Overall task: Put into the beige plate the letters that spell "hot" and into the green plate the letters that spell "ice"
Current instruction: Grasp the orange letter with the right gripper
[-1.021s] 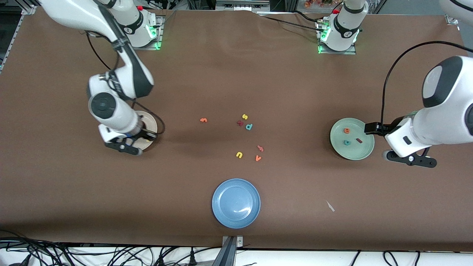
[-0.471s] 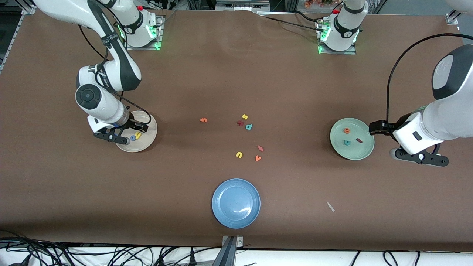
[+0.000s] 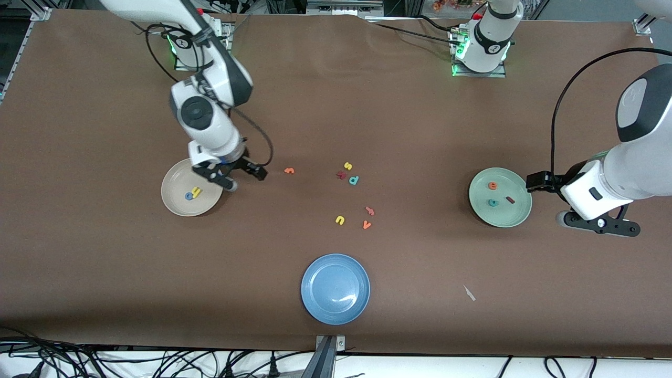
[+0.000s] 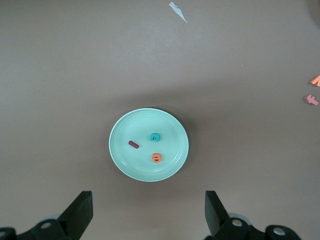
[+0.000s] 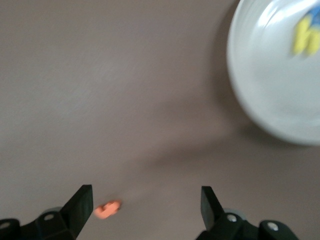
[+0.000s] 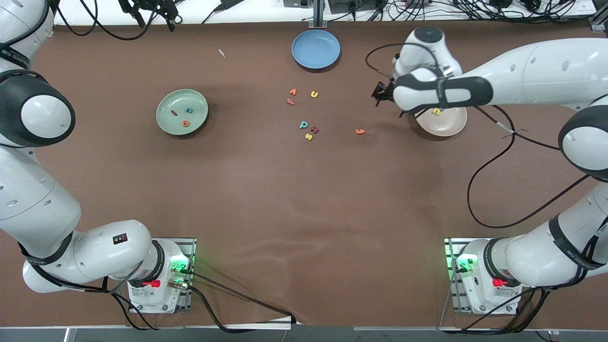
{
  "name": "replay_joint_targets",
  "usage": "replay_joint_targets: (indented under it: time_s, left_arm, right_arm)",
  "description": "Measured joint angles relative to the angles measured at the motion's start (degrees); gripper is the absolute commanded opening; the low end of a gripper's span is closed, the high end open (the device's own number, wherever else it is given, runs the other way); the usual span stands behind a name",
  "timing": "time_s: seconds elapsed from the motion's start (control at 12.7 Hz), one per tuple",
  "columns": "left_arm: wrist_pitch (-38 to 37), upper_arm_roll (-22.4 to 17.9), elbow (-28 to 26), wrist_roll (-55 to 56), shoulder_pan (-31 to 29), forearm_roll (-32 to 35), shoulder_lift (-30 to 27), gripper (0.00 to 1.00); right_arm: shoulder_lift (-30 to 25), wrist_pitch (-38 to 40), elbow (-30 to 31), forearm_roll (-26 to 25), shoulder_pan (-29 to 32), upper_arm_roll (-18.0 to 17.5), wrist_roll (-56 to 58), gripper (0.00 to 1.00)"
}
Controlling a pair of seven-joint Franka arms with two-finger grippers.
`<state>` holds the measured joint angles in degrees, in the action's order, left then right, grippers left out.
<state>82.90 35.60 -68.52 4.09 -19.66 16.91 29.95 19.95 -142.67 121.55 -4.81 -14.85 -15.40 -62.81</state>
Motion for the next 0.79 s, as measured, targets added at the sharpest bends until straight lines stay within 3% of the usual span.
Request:
replay_joint_targets:
  time_s: [0.39,0.79]
  left_arm:
    - [0.0,0.0,0.0,0.0,0.0,0.0,0.0,0.99]
    - [0.0,-0.1,-0.1,0.0,-0.2,0.0,0.0,0.99]
  right_arm:
    - [6.1,-7.6,0.3,0.0,-5.3,0.0,-11.2,0.93]
    - [8.3,-9.7,0.3,0.0,-5.6,0.3,-12.0,0.89]
